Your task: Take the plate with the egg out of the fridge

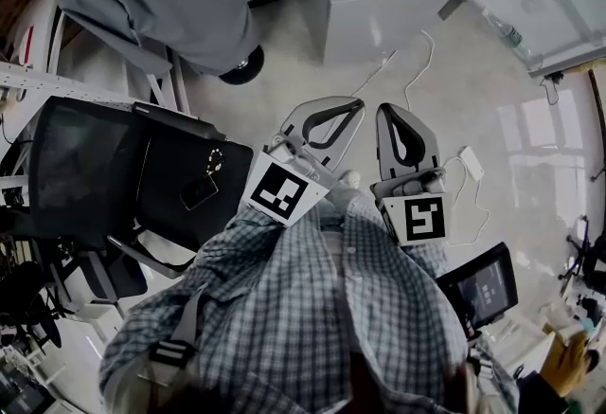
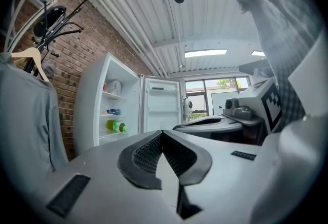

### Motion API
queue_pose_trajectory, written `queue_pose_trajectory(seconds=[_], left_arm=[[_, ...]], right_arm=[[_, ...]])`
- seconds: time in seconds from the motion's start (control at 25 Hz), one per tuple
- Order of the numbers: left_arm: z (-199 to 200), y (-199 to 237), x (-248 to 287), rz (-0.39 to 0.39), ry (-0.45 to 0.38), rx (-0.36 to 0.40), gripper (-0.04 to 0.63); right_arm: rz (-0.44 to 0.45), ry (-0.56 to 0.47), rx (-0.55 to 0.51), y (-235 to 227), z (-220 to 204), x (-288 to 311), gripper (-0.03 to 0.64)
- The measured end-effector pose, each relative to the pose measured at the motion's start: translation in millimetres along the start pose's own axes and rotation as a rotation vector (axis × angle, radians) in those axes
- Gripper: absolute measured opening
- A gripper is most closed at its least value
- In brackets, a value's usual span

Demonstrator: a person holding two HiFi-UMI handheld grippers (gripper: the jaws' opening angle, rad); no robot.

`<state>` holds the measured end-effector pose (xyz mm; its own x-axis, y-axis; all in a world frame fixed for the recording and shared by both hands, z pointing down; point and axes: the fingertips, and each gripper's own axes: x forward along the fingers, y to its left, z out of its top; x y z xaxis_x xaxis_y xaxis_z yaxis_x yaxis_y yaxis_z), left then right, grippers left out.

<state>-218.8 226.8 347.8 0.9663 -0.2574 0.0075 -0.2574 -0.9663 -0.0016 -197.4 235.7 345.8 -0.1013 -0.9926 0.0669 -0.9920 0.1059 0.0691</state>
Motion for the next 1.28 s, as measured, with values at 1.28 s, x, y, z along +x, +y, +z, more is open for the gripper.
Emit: queue_pose_trajectory(seconds=[1.28], left_arm=[[0.9, -37.6, 127.5, 0.095, 0.016, -0.054, 0.008]], right_arm=[[-0.01, 0.005, 0.001, -161.5, -31.1, -35.6, 0.006]])
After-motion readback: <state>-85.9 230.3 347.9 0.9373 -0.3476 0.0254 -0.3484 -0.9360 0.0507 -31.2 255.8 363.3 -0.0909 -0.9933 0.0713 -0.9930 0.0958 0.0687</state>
